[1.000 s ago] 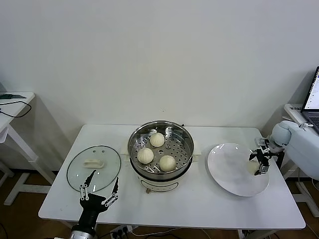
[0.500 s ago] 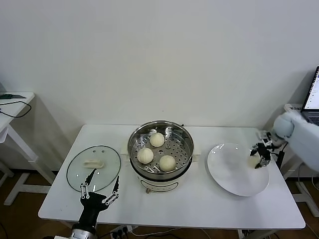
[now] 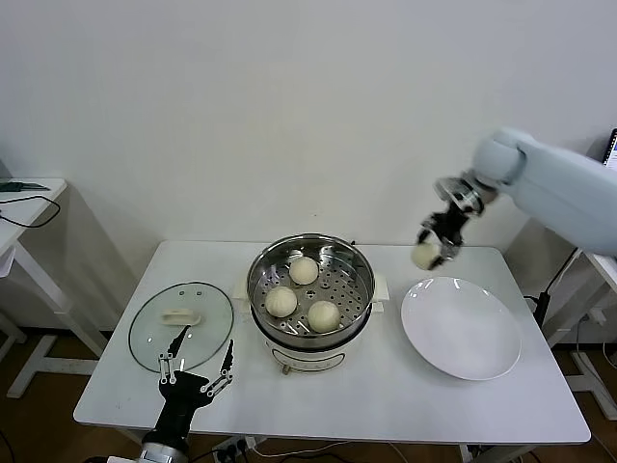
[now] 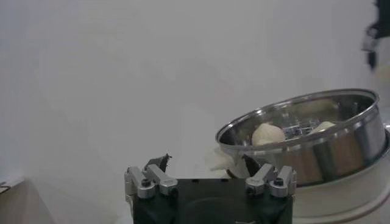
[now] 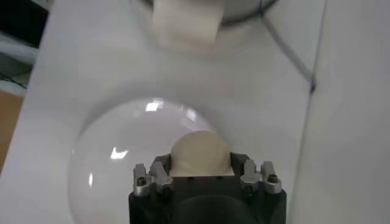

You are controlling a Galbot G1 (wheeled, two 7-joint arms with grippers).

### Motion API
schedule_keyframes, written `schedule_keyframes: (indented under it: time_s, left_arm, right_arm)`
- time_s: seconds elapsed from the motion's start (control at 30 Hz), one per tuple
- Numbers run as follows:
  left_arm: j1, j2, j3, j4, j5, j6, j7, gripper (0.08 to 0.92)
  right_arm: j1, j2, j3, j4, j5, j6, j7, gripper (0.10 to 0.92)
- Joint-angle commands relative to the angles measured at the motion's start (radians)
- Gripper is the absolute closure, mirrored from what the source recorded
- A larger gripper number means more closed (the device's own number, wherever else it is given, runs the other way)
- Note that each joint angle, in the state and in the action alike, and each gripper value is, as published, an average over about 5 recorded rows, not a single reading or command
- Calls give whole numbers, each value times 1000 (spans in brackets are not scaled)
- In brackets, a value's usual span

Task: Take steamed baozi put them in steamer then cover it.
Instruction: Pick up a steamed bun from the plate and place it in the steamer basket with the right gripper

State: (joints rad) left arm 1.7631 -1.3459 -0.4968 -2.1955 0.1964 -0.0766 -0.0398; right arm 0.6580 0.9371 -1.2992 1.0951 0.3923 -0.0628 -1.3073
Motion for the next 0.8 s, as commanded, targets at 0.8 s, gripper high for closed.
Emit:
schedule_keyframes:
  time_s: [0.8]
  left_arm:
    - [-6, 5, -3, 6, -2, -3, -2, 177]
  right_arm:
    - [-34, 320, -202, 3, 64, -129, 156, 379]
